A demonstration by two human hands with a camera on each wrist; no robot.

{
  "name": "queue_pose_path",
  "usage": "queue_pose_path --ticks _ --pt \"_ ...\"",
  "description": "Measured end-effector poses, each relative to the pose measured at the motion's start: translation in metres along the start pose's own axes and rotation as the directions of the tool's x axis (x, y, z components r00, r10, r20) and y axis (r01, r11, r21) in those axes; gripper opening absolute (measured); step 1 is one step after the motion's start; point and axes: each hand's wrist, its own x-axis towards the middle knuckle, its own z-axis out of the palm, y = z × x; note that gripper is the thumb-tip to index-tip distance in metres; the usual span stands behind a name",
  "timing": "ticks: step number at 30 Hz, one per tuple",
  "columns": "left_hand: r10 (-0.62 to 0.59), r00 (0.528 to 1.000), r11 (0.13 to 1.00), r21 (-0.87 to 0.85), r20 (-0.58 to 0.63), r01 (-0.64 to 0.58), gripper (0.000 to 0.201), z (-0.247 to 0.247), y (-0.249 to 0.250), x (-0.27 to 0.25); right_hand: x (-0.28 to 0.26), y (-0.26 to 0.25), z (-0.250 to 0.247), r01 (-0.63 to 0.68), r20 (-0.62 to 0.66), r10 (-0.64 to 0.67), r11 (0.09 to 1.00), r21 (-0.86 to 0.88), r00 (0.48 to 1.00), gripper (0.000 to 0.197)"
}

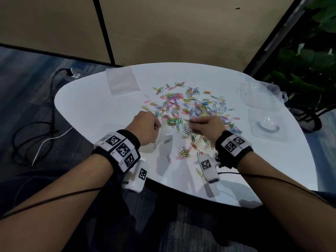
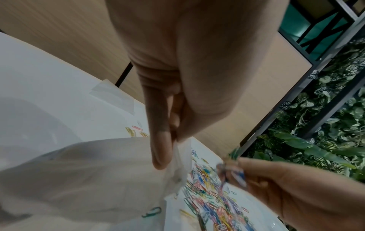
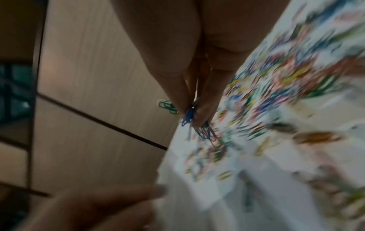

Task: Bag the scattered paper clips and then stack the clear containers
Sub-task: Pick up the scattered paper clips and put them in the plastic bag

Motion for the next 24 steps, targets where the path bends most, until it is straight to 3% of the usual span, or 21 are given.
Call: queue_pose_path --ticks 2,4,6,9,14,18,21,24 --pt "-0.022 1.0 0.998 -0.052 -0.009 0.021 0.025 0.004 0.005 0.007 -0.005 -0.017 0.009 -0.043 0.071 0.024 0.959 0.281 0.997 0.02" --pt "-0.052 0.998 0.994 -0.097 -0.039 0.048 0.025 0.01 0.009 0.012 -0.01 -0.029 0.018 -0.087 0.132 0.035 0.906 0.415 0.991 0.023" --pt "-0.072 0.995 0.988 -0.14 -0.073 0.061 0.025 0.017 0.011 0.016 -0.014 -0.029 0.026 -0.155 0.182 0.076 0.868 0.472 0.98 0.025" --pt "-0.103 0.99 0.972 -0.222 -0.092 0.081 0.021 0.024 0.012 0.02 -0.018 -0.021 0.035 -0.195 0.197 0.113 0.864 0.465 0.974 0.005" --pt "-0.103 0.987 0.951 -0.303 -0.122 0.062 0.025 0.026 0.016 0.022 -0.015 -0.014 0.044 -0.188 0.209 0.125 0.93 0.316 0.97 0.017" --pt "-0.019 0.988 0.979 -0.202 -0.154 -0.013 0.023 0.032 0.022 0.019 -0.02 -0.017 0.048 -0.225 0.289 0.166 0.957 0.183 0.943 0.016" --pt "0.025 0.989 0.98 -0.191 -0.149 -0.054 0.023 0.034 0.025 0.017 -0.022 -0.013 0.052 -0.118 0.186 0.123 0.992 -0.036 0.975 0.018" --pt "0.058 0.991 0.97 -0.23 -0.123 -0.085 0.022 0.034 0.028 0.014 -0.021 -0.013 0.05 0.025 0.106 0.014 0.935 -0.354 0.994 0.009"
